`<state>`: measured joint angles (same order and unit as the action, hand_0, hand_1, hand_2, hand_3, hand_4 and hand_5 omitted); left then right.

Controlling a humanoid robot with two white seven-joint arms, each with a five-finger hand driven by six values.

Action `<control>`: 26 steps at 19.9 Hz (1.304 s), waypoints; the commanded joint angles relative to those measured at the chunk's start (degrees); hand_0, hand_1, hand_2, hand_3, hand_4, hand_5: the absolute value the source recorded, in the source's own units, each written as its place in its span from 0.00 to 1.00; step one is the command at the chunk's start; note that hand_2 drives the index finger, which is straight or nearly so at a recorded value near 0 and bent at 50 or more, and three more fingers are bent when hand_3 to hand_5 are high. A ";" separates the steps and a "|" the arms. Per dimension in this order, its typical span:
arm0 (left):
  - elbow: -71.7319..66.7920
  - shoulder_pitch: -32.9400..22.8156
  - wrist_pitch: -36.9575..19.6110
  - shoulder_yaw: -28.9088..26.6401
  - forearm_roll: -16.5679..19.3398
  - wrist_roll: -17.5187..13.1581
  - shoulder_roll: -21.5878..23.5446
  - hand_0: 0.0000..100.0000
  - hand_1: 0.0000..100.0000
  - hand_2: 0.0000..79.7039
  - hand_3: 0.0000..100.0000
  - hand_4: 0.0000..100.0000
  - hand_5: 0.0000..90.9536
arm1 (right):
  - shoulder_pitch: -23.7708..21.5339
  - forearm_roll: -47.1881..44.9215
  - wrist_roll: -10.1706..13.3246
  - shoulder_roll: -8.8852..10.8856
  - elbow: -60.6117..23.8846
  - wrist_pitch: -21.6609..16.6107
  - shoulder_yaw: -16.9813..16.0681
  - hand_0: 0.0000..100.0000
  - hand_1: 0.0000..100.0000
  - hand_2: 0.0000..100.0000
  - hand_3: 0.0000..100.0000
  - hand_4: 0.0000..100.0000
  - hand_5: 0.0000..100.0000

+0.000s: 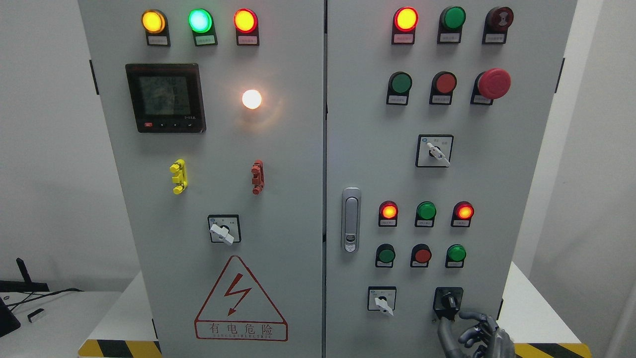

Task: Trip black knob to open circuit
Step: 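Raise the right hand up toward the black rotary knob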

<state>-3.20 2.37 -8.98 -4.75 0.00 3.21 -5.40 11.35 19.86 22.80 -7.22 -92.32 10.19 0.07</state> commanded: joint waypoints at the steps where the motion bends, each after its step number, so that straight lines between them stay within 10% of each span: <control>1: 0.04 0.00 0.02 0.00 1.76 -0.05 0.04 0.12 0.39 0.00 0.00 0.00 0.00 | 0.61 0.00 -0.03 0.02 0.47 0.44 -1.91 0.24 0.75 0.46 0.85 0.86 0.98; 26: 0.03 0.00 0.02 0.00 1.76 -0.05 0.04 0.12 0.39 0.00 0.00 0.00 0.00 | 1.66 0.00 -0.03 0.02 0.39 0.53 -1.83 0.25 0.74 0.50 0.87 0.87 0.98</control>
<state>-3.20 2.37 -8.98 -4.75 0.00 3.21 -5.38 12.73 19.86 22.79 -7.21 -92.00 10.70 0.00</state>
